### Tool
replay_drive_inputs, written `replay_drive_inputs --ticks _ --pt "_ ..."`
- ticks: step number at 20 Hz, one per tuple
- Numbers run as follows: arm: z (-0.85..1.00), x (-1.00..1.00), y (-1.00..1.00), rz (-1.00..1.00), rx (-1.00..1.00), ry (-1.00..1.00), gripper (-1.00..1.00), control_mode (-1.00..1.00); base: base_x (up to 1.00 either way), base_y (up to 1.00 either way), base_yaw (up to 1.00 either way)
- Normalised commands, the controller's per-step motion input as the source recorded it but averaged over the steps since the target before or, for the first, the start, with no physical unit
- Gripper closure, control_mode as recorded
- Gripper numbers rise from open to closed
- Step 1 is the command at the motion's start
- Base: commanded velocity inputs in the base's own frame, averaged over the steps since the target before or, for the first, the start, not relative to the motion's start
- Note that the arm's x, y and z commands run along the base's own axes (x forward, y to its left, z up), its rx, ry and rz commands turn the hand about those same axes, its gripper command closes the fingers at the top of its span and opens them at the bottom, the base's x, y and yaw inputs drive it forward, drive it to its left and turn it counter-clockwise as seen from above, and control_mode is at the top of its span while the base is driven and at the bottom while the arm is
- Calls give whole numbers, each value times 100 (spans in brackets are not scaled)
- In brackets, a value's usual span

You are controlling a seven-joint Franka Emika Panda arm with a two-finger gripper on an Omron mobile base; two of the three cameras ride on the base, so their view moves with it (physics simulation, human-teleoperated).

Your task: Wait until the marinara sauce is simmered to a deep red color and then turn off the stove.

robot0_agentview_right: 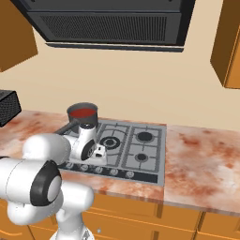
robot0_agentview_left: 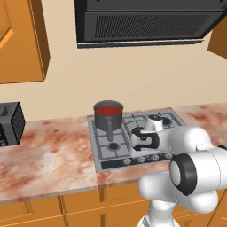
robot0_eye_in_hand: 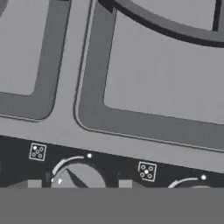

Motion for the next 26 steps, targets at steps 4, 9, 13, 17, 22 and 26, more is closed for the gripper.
replay_drive_inputs --ticks 4,9,13,17,22,26 --pt "-44 -52 -56 -72 6 6 100 -100 0 0 0" --pt "-51 -45 -54 -74 3 9 100 -100 0 0 0" --pt "-51 -46 -54 -75 4 8 100 -100 0 0 0" --pt "-51 -42 -50 -77 3 9 100 -100 0 0 0" --pt "-53 -42 -51 -77 2 10 100 -100 0 0 0" --pt "-50 -43 -50 -73 0 13 100 -100 0 0 0"
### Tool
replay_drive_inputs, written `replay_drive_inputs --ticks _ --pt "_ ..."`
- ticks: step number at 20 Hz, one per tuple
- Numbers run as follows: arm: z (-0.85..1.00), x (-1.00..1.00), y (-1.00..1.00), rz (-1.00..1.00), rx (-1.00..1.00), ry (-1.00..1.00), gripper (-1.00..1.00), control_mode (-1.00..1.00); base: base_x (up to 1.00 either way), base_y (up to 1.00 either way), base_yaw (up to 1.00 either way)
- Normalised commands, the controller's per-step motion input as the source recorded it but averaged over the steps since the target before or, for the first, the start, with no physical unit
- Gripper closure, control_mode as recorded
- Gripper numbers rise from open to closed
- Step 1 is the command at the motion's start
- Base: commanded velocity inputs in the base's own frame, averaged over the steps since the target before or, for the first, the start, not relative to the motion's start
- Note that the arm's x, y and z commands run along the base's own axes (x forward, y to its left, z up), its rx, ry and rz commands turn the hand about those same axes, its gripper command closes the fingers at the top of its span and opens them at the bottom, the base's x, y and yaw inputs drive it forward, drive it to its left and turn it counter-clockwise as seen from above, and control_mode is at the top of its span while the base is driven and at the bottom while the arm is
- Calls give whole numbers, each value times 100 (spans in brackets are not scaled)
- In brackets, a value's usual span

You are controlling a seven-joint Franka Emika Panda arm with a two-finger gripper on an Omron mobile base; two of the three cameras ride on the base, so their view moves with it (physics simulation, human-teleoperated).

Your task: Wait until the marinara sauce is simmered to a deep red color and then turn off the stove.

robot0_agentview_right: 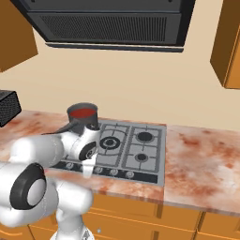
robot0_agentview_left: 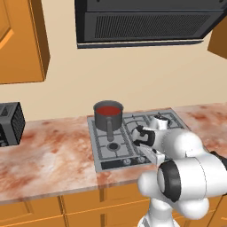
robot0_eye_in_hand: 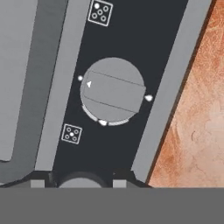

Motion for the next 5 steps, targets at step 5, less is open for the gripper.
replay_drive_inputs --ticks 5 --pt "-4 -9 -8 -19 0 2 100 -100 0 0 0"
